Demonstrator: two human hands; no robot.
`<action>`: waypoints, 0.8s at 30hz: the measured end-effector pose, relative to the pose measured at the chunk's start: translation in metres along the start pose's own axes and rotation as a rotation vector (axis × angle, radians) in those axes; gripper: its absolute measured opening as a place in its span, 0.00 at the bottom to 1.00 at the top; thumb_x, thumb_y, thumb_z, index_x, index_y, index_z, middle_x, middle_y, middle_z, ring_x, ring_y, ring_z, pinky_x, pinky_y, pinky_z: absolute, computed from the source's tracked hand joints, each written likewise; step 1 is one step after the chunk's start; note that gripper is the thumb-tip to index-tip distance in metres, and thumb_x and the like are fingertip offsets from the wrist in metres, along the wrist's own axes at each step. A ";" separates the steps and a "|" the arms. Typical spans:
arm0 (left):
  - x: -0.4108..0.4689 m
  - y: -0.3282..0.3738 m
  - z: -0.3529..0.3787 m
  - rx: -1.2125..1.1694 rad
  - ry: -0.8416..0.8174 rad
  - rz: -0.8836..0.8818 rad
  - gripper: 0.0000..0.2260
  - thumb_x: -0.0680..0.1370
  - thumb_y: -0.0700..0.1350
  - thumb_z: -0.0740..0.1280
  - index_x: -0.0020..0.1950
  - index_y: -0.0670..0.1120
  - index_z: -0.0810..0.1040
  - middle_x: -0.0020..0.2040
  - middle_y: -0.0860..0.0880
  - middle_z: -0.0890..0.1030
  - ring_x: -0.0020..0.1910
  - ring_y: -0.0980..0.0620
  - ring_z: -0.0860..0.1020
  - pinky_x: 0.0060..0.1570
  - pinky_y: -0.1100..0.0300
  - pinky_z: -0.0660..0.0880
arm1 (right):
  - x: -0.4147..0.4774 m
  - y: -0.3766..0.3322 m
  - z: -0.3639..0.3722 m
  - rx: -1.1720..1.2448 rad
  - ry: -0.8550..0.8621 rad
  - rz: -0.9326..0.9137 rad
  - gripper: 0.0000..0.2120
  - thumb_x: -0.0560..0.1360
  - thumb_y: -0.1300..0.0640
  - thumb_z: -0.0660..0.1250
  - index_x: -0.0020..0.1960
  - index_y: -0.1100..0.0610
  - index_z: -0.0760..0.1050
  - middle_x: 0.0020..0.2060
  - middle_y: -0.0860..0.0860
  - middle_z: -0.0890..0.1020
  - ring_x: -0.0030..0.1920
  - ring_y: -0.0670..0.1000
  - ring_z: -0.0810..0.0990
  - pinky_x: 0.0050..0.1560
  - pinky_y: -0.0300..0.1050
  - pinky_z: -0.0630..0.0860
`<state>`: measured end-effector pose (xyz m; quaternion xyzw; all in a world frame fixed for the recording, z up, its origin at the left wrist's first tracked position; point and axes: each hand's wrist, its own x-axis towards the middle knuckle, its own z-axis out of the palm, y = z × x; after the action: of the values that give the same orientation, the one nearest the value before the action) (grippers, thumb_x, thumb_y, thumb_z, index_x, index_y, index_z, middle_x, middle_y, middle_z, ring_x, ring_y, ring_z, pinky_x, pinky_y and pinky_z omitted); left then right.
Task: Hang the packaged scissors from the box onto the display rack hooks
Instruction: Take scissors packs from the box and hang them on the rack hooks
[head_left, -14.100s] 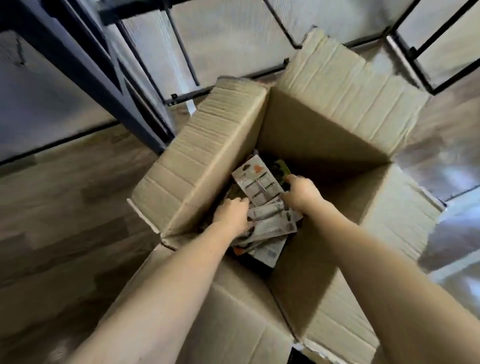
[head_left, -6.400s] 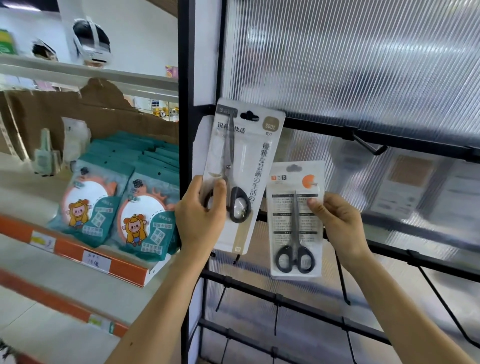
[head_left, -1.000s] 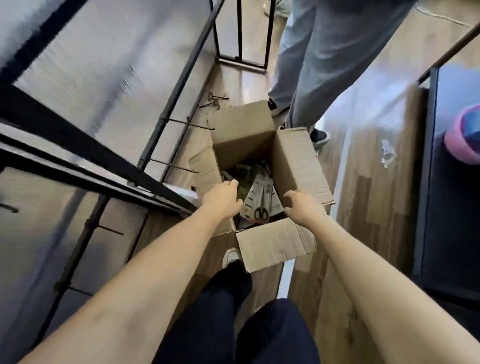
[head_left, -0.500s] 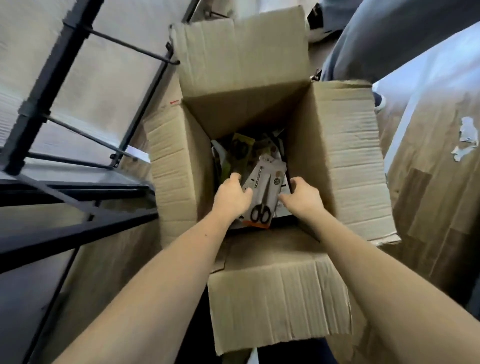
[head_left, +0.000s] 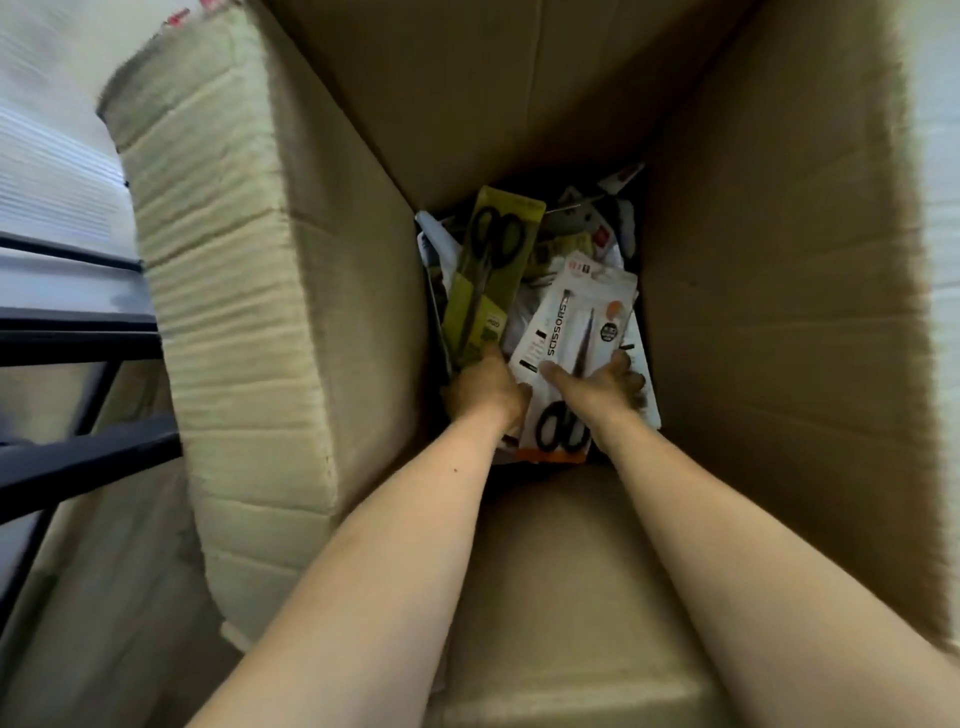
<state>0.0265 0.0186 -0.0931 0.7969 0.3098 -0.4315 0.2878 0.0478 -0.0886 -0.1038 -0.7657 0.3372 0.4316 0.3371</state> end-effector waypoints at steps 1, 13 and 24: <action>0.003 0.000 0.001 -0.007 -0.008 0.011 0.19 0.76 0.49 0.65 0.65 0.47 0.68 0.62 0.43 0.76 0.60 0.42 0.74 0.62 0.47 0.70 | 0.004 0.000 0.000 -0.016 0.005 -0.004 0.47 0.69 0.45 0.72 0.75 0.57 0.45 0.72 0.59 0.54 0.73 0.59 0.54 0.70 0.53 0.57; -0.053 0.009 -0.028 -0.349 0.033 0.124 0.13 0.79 0.46 0.60 0.64 0.49 0.72 0.61 0.46 0.77 0.60 0.44 0.75 0.57 0.57 0.71 | -0.047 -0.017 -0.034 0.106 0.161 -0.055 0.34 0.66 0.50 0.75 0.64 0.58 0.63 0.63 0.57 0.69 0.62 0.60 0.72 0.61 0.54 0.71; -0.240 0.041 -0.124 -0.253 0.342 0.584 0.06 0.79 0.48 0.60 0.51 0.46 0.71 0.46 0.43 0.81 0.46 0.39 0.76 0.45 0.50 0.71 | -0.249 -0.054 -0.129 0.273 0.302 -0.528 0.07 0.72 0.58 0.67 0.49 0.57 0.75 0.44 0.52 0.81 0.48 0.51 0.78 0.46 0.43 0.72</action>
<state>0.0152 0.0231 0.1798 0.8706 0.1634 -0.1496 0.4394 0.0477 -0.1076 0.1810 -0.8298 0.2279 0.1621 0.4829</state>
